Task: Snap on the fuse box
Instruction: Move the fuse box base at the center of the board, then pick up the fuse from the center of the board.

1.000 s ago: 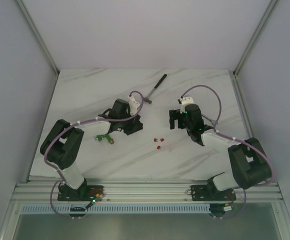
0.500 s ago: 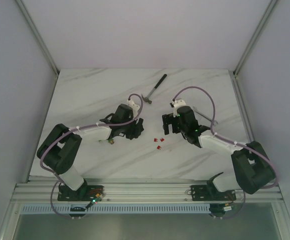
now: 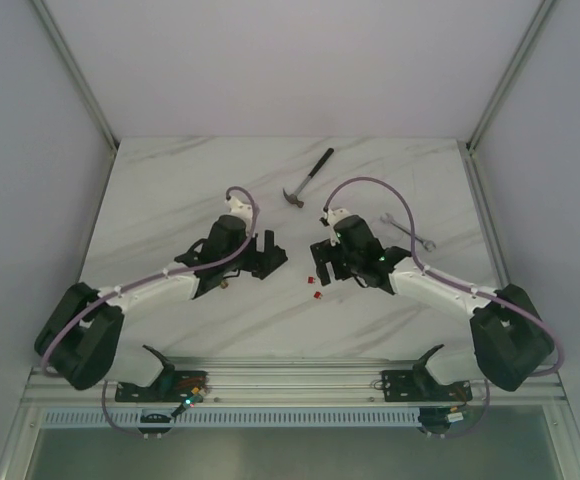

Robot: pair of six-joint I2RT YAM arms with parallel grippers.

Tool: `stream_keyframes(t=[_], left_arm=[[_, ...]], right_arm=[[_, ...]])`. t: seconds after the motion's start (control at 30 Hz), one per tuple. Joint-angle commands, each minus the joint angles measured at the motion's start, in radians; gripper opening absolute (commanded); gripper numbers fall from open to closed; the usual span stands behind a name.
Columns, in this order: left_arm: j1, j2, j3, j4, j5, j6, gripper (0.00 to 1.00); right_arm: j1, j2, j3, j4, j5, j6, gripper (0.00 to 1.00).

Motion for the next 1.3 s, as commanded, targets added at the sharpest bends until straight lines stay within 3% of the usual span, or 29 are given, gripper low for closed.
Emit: stream_keyframes(t=[0.0, 0.37, 0.43, 0.6, 1.27], left_arm=[[0.013, -0.093, -0.066, 0.077, -0.094, -0.094, 1.0], [0.057, -0.166, -0.138, 0.091, -0.151, -0.208, 1.0], [0.079, -0.192, -0.156, 0.091, -0.153, -0.223, 1.0], [0.106, -0.27, -0.196, 0.091, -0.154, -0.219, 1.0], [0.128, -0.345, -0.239, 0.079, -0.201, -0.185, 1.0]], right_arm=[[0.037, 0.024, 0.053, -0.112, -0.051, -0.012, 0.84], [0.093, 0.128, 0.13, -0.194, -0.108, -0.148, 0.69], [0.093, 0.159, 0.158, -0.215, -0.119, -0.181, 0.62], [0.106, 0.259, 0.235, -0.284, -0.169, -0.231, 0.55], [0.173, 0.464, 0.421, -0.477, -0.116, -0.316, 0.41]])
